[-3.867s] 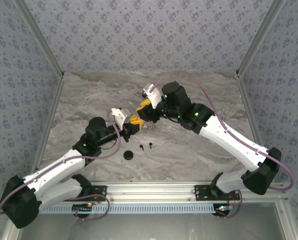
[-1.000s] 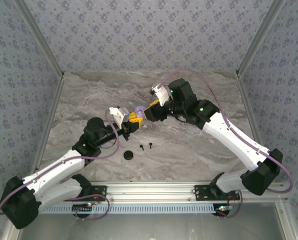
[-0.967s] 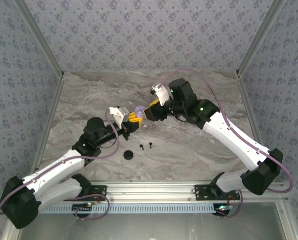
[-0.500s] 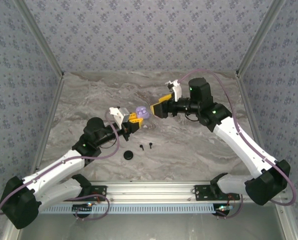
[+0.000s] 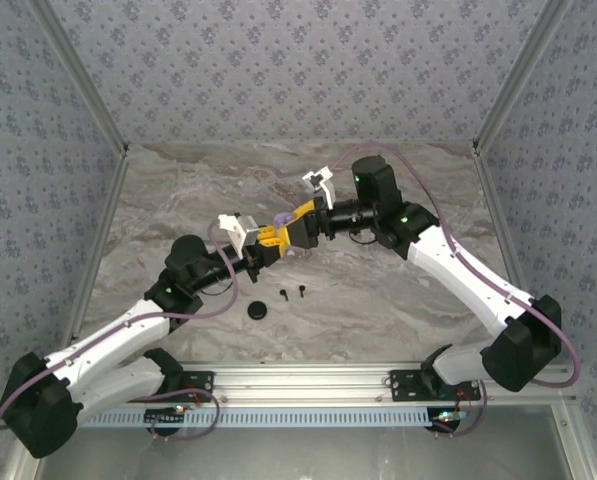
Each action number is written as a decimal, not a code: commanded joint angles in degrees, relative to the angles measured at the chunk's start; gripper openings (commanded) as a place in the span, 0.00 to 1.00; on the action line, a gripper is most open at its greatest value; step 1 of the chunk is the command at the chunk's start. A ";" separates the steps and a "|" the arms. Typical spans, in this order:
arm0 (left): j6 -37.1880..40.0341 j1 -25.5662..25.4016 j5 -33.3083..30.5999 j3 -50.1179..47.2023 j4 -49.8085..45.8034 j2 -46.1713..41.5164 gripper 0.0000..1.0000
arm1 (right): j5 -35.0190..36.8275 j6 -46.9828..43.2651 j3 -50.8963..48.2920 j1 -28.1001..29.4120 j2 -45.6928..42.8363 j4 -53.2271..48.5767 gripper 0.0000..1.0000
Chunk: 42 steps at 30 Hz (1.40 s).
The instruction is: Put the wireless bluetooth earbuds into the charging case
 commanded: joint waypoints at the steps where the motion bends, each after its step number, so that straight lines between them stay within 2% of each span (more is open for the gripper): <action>1: -0.72 -0.36 1.15 2.31 2.53 -0.20 0.00 | -3.18 -0.25 3.01 0.46 -0.69 -0.07 0.91; 18: 0.41 -0.32 -0.55 2.23 0.50 0.04 0.00 | -0.28 -3.29 0.63 0.29 -5.09 -2.29 0.90; 24: 0.40 -0.37 -1.32 2.64 -0.85 0.05 0.00 | 9.85 -8.16 2.82 -0.39 -5.93 -9.57 0.90; 29: 1.07 -0.33 -5.15 2.50 -4.91 0.81 0.00 | 19.08 -9.27 0.12 -2.48 -11.44 -7.13 0.93; 31: 1.07 -0.24 -9.01 2.07 -6.57 2.29 0.00 | 22.86 -9.74 -2.05 -3.64 -14.47 -5.42 1.00; 34: -1.66 1.14 -14.02 2.86 -9.63 6.55 0.00 | 27.36 -8.99 -7.09 -5.26 -19.08 -1.14 1.00; 39: -10.56 7.86 -10.62 5.17 -11.43 16.80 0.00 | 32.69 -5.18 -13.00 -7.55 -24.36 3.44 1.00; 42: -13.84 11.00 -7.85 7.49 -12.28 23.54 0.00 | 33.28 -0.55 -16.09 -8.89 -25.80 5.57 1.00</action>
